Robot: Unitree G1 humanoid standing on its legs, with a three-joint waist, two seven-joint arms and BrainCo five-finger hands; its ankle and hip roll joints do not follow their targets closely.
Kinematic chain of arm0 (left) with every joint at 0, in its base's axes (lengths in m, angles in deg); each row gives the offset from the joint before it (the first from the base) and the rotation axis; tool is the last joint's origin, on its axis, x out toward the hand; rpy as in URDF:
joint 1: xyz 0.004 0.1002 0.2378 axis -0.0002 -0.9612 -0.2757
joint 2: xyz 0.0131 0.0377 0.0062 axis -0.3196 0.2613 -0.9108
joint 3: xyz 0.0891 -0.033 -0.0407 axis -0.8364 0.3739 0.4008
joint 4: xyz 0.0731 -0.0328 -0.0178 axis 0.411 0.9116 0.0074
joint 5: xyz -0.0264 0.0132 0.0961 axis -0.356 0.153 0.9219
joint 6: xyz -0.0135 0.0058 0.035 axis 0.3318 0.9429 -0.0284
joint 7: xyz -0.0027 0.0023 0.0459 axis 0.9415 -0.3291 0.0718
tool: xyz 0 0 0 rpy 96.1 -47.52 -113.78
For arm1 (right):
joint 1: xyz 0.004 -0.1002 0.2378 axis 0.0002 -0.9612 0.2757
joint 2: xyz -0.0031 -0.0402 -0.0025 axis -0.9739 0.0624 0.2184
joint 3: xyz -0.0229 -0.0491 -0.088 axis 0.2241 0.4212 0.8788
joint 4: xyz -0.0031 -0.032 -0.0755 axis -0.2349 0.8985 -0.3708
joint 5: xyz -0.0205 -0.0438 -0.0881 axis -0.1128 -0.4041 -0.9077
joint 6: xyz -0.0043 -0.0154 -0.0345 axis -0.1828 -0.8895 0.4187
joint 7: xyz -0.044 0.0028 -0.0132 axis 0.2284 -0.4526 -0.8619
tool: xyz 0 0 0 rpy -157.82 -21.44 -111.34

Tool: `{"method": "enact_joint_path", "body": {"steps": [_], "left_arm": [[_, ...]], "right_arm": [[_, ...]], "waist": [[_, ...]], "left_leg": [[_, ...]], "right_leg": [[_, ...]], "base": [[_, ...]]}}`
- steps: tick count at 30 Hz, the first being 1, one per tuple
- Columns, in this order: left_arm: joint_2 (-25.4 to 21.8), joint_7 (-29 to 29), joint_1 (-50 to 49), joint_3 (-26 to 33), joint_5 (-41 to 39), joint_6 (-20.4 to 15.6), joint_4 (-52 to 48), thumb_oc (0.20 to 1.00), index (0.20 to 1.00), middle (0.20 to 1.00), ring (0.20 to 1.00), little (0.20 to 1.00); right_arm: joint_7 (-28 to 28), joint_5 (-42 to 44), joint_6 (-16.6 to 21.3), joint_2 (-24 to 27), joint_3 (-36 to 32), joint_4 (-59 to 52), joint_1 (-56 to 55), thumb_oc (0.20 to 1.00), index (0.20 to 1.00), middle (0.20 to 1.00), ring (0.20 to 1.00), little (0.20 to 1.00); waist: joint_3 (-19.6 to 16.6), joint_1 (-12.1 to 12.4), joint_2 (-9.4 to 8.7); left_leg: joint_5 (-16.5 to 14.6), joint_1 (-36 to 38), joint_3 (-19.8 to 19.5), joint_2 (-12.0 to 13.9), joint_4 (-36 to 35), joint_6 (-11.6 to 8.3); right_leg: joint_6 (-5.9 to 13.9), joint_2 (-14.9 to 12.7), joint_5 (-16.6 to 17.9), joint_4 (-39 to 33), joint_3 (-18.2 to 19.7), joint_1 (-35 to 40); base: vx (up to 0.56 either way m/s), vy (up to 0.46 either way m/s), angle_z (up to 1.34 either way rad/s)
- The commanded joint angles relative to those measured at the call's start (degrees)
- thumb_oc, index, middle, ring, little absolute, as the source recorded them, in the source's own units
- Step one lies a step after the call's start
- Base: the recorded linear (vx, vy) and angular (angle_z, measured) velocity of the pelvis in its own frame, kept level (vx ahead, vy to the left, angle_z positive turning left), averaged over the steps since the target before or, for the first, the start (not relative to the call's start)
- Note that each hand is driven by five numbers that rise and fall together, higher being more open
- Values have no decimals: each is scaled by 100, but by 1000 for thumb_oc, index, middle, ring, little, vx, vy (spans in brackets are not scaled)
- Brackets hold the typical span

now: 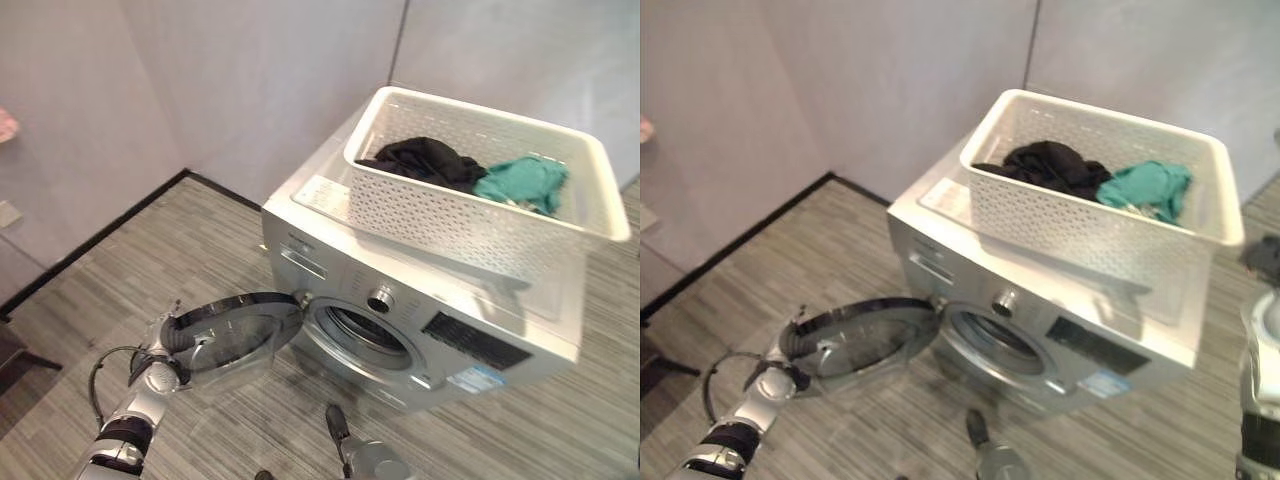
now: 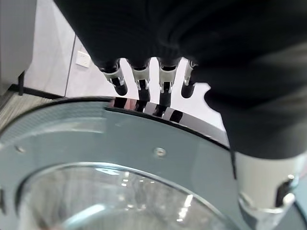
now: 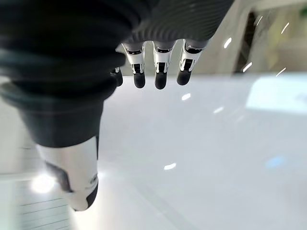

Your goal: Grab the laundry basket,head to the washer,open it,put in the laundry and shut it.

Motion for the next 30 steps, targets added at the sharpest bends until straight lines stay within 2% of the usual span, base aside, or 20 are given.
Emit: {"method": "enact_joint_path", "body": {"steps": [1, 2, 4, 6, 7, 8, 9, 10, 11, 12, 13, 14, 15, 16, 17, 18, 21, 25, 29, 30], "left_arm": [[-505, 11, 601, 39, -138, -217, 163, 1000, 1000, 1000, 1000, 1000], [-438, 84, 523, -46, -290, -241, 198, 1000, 1000, 1000, 1000, 1000], [-371, 122, 464, -39, -365, -248, 222, 1000, 1000, 1000, 1000, 1000], [-289, 233, 407, -100, -541, -268, 348, 1000, 1000, 1000, 1000, 1000], [-299, 324, 477, -197, -653, -244, 411, 1000, 1000, 1000, 1000, 1000], [-336, 345, 487, -191, -676, -232, 384, 1000, 1000, 1000, 1000, 1000], [-357, 318, 500, -185, -739, -220, 357, 1000, 1000, 1000, 1000, 1000], [-355, 318, 500, -183, -741, -220, 357, 1000, 1000, 1000, 1000, 1000], [-282, 447, 552, -128, -839, -219, 285, 1000, 1000, 1000, 1000, 1000], [-252, 513, 551, -114, -832, -227, 261, 1000, 1000, 1000, 1000, 1000], [-255, 513, 570, -149, -832, -226, 260, 1000, 1000, 1000, 1000, 1000], [-254, 614, 527, -110, -814, -272, 207, 1000, 1000, 1000, 1000, 1000], [-283, 695, 413, -82, -763, -293, 145, 1000, 1000, 1000, 1000, 1000], [-259, 710, 345, -126, -722, -333, 177, 1000, 1000, 1000, 1000, 1000], [-244, 819, 119, 2, -699, -332, 206, 1000, 1000, 1000, 1000, 1000], [-217, 878, 59, -14, -677, -352, 260, 1000, 1000, 1000, 1000, 1000], [-186, 960, -113, 32, -661, -384, 267, 1000, 1000, 1000, 1000, 1000], [-114, 1074, -393, 102, -702, -409, 288, 1000, 1000, 1000, 1000, 1000], [-39, 1098, -499, 109, -759, -427, 332, 1000, 1000, 1000, 1000, 1000], [-5, 1107, -517, 93, -767, -436, 319, 1000, 1000, 1000, 1000, 1000]], "right_arm": [[169, 145, -15, 665, -28, 392, 488, 1000, 1000, 1000, 1000, 1000], [563, 309, -181, 1115, 334, 434, 670, 1000, 1000, 1000, 1000, 1000], [760, 446, -226, 1371, 527, 507, 770, 1000, 1000, 1000, 1000, 1000], [1234, 741, -306, 1825, 1158, 826, 1248, 1000, 1000, 1000, 1000, 1000], [1489, 991, -397, 2246, 1463, 968, 1527, 1000, 1000, 1000, 1000, 1000], [1637, 1083, -406, 2400, 1677, 1033, 1707, 1000, 1000, 1000, 1000, 1000], [1897, 1237, -527, 2545, 1916, 1133, 1666, 1000, 1000, 1000, 1000, 1000], [1904, 1245, -522, 2550, 1936, 1149, 1690, 1000, 1000, 1000, 1000, 1000], [2290, 1335, -786, 3017, 1768, 1237, 1105, 1000, 1000, 1000, 1000, 1000], [2467, 1419, -780, 3261, 1424, 1179, 641, 1000, 1000, 1000, 1000, 1000], [2474, 1422, -781, 3254, 1258, 1146, 475, 1000, 1000, 1000, 1000, 1000], [2626, 1393, -778, 3506, 850, 1184, -67, 1000, 1000, 1000, 1000, 1000], [2869, 1381, -808, 3640, 345, 1085, -718, 1000, 1000, 1000, 1000, 1000], [2899, 1396, -773, 3681, -666, 1052, -1726, 1000, 1000, 1000, 1000, 1000], [3229, 1447, -789, 3786, -1248, 1078, -2438, 1000, 1000, 1000, 1000, 1000], [3346, 1479, -790, 3847, -1896, 1018, -3111, 1000, 1000, 1000, 1000, 1000], [3507, 1413, -768, 3981, -2363, 1110, -3685, 1000, 1000, 1000, 1000, 1000], [3628, 1228, -846, 4041, -2279, 1466, -3720, 1000, 1000, 1000, 1000, 1000], [3703, 1112, -865, 4012, -1382, 1754, -2928, 1000, 1000, 1000, 1000, 1000], [3731, 1090, -872, 4026, -975, 1876, -2579, 1000, 1000, 1000, 1000, 1000]], "waist": [[-82, 129, -357], [-168, 213, -435], [-212, 171, -399], [-298, 184, -402], [-224, 231, -554], [-164, 254, -639], [-37, 292, -812], [-45, 272, -801], [-73, 84, -962], [-106, -36, -981], [-112, -3, -1010], [-103, -87, -1019], [-126, -125, -961], [-128, -140, -948], [-204, -287, -896], [-262, -291, -875], [-324, -255, -834], [-374, -119, -710], [-422, -26, -639], [-429, 4, -614]], "left_leg": [[-960, 377, -125, -526, 527, 517], [-918, 489, -257, -350, 585, 415], [-860, 523, -345, -215, 627, 346], [-360, 435, -379, 105, 994, 94], [266, -139, -414, 261, 2084, 37], [415, -439, -471, 282, 2636, 63], [713, -932, -425, 434, 3263, 113], [702, -971, -448, 436, 3302, 112], [590, -1057, 110, 804, 2616, 110], [490, -1028, 415, 919, 2079, 49], [537, -1018, 428, 892, 2022, 54], [454, -1102, 657, 920, 1516, 1], [415, -879, 793, 932, 1016, -53], [543, -902, 759, 956, 997, -125], [427, -755, 668, 823, 685, -171], [461, -694, 744, 788, 585, -198], [470, -551, 896, 750, 408, -227], [506, -283, 1056, 632, 71, -222], [508, -131, 1144, 553, -111, -188], [513, -100, 1152, 534, -172, -180]], "right_leg": [[712, -329, -249, 444, 622, -804], [632, -245, -274, 591, 625, -755], [545, -154, -353, 725, 553, -743], [332, 27, -521, 857, 323, -597], [142, 42, -599, 808, 137, -333], [50, 66, -617, 768, 100, -221], [-80, 58, -670, 728, 1, -72], [-81, 61, -668, 727, -16, -84], [-59, -83, -751, 623, -212, 40], [-18, -157, -811, 576, -302, 98], [-17, -180, -799, 571, -297, 82], [-9, -228, -859, 567, -357, 143], [51, -225, -918, 613, -333, 108], [70, -218, -974, 641, -344, 145], [116, -228, -950, 696, -276, 134], [138, -271, -933, 684, -277, 122], [180, -334, -920, 618, -270, 175], [253, -411, -837, 531, -185, 176], [308, -469, -781, 423, -166, 209], [328, -496, -766, 372, -186, 220]], "base": [[286, -276, 31], [249, -266, 21], [207, -234, 35], [202, -324, 35], [150, -390, 43], [68, -411, 55], [13, -225, 60], [54, -177, 64], [102, -24, 48], [102, -28, 65], [71, 45, 88], [68, 89, 106], [95, 112, 66], [126, 193, 21], [111, 182, -9], [114, 199, -16], [61, 84, -34], [47, 103, -24], [34, 58, -11], [25, 33, -1]]}}
